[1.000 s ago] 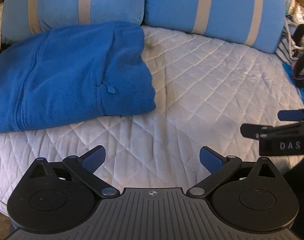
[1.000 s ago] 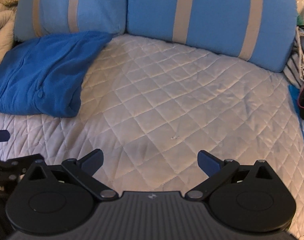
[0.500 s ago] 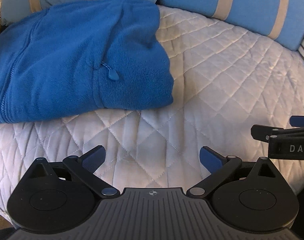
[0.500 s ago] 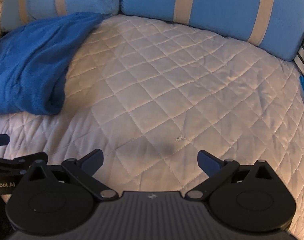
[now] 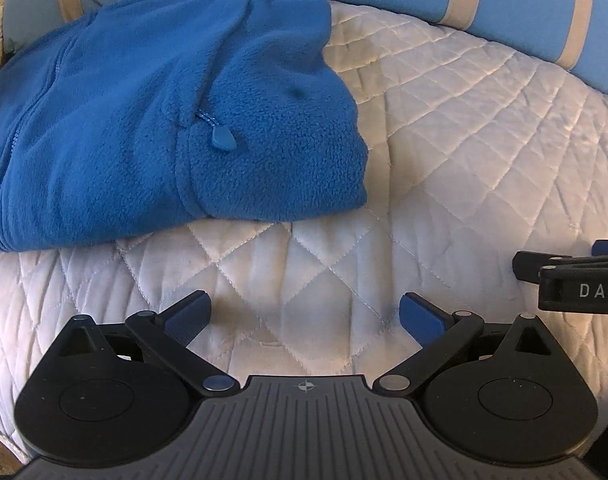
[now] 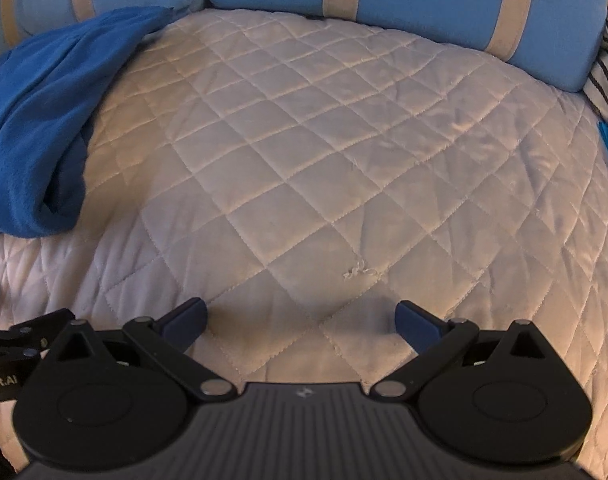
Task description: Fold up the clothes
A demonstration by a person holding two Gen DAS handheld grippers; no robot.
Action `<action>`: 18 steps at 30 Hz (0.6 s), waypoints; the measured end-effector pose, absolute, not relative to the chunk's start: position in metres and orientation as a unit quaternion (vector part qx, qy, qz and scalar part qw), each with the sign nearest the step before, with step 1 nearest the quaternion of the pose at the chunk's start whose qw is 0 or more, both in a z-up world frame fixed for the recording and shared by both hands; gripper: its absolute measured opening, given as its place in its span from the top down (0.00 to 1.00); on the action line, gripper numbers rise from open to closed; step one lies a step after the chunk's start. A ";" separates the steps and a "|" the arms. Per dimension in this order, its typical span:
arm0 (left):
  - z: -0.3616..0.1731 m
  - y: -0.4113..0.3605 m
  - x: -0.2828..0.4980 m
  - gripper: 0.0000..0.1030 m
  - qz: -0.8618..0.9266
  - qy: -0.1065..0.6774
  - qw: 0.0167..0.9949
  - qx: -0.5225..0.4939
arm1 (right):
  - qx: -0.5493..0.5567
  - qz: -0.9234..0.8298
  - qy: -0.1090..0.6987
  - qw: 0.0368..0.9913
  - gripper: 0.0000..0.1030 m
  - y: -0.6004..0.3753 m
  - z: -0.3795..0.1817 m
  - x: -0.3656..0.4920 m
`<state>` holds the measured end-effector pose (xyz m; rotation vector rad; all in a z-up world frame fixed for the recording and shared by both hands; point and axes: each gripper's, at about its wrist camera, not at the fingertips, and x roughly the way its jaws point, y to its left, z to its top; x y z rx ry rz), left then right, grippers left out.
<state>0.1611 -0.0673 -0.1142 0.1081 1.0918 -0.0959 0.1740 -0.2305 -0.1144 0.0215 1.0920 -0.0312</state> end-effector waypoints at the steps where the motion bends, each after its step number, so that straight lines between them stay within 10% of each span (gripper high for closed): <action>1: -0.115 -0.069 0.162 0.00 -0.044 0.518 0.853 0.054 | 0.011 -0.015 0.519 0.854 0.00 -0.231 -0.115 0.174; 18: -0.121 -0.075 0.158 0.00 -0.031 0.498 0.864 0.065 | 0.003 -0.006 0.496 0.868 0.00 -0.232 -0.121 0.175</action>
